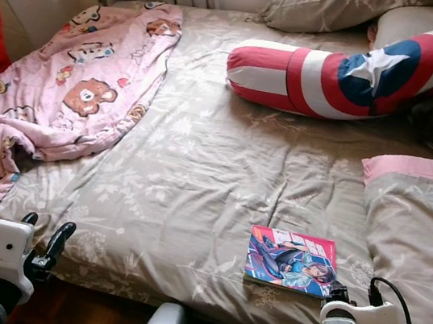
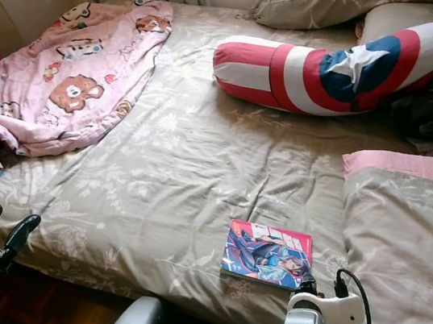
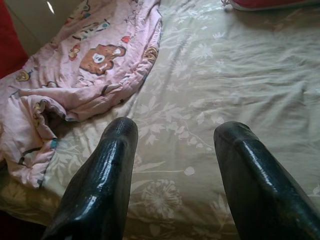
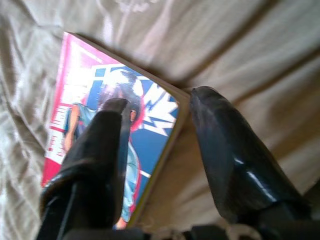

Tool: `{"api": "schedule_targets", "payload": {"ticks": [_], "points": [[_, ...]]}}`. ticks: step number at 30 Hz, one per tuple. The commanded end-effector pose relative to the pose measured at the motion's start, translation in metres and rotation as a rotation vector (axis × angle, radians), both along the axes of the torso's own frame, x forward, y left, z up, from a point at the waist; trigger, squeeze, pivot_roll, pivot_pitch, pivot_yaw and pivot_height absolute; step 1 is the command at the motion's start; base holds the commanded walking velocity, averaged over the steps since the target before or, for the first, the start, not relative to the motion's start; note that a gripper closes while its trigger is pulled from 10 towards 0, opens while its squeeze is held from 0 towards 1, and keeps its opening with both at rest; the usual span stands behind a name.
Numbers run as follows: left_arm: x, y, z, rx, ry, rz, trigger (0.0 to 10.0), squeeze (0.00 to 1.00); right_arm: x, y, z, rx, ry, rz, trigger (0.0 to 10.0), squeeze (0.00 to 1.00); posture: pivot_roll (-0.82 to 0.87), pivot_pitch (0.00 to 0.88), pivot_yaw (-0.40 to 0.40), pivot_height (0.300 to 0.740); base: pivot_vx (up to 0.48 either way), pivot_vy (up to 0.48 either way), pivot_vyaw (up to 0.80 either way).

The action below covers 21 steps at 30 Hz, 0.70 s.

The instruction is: Clean up the room

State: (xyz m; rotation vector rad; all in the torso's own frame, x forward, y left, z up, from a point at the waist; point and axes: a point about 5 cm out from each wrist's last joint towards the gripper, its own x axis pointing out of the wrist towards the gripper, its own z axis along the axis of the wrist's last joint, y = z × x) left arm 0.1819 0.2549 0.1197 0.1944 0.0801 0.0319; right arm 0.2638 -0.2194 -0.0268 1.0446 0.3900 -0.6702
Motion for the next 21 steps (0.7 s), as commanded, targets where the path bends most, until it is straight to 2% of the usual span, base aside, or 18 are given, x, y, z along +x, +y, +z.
{"api": "schedule_targets", "payload": {"ticks": [1,2,3,6,7,8,11,14,17,21], "points": [[-0.002,0.004,-0.004,0.022,0.027,0.011,10.0,0.00,-0.007,0.006,-0.008,0.009,0.047,0.020,10.0,1.00,0.37,0.139,0.120,0.648,0.000,0.000,0.00],[-0.001,0.004,-0.005,0.021,0.027,0.012,10.0,0.00,-0.008,0.006,-0.008,0.011,0.048,0.018,10.0,0.60,0.36,0.135,0.116,0.648,0.000,0.000,0.00],[-0.001,0.004,-0.006,0.020,0.028,0.012,10.0,0.00,-0.008,0.007,-0.008,0.011,0.048,0.016,10.0,0.00,0.36,0.135,0.116,0.648,0.000,0.000,0.00],[0.003,0.004,-0.011,0.011,0.026,0.023,10.0,0.00,-0.006,0.005,-0.006,-0.031,0.035,0.046,10.0,0.00,0.35,0.110,0.101,0.648,0.000,0.000,0.00],[0.004,0.004,-0.013,0.005,0.026,0.030,10.0,0.00,-0.004,0.006,-0.004,-0.089,0.037,0.104,10.0,0.00,0.34,0.098,0.096,0.648,0.000,0.000,0.00],[0.008,0.004,-0.019,-0.018,0.022,0.047,10.0,0.00,0.002,0.009,0.001,-0.208,0.035,0.237,10.0,0.00,0.31,0.072,0.082,0.648,0.000,0.000,0.00],[0.017,0.000,-0.028,-0.051,0.020,0.060,10.0,0.00,0.009,0.010,0.008,-0.321,0.025,0.343,10.0,0.00,0.27,0.036,0.059,0.648,0.000,0.000,0.00],[0.027,-0.006,-0.037,-0.085,0.020,0.068,10.0,0.00,0.016,0.008,0.015,-0.417,-0.008,0.413,10.0,0.00,0.24,0.004,0.044,0.648,0.000,0.000,0.00],[0.039,-0.015,-0.060,-0.158,0.047,0.087,10.0,0.00,0.022,0.006,0.024,-0.504,-0.057,0.483,10.0,0.00,0.19,0.000,0.015,0.648,0.000,0.000,0.00],[0.048,-0.020,-0.079,-0.187,0.087,0.101,10.0,0.00,0.022,0.000,0.028,-0.563,-0.078,0.498,10.0,0.00,0.15,0.000,-0.006,0.648,0.000,0.000,0.00]]}}
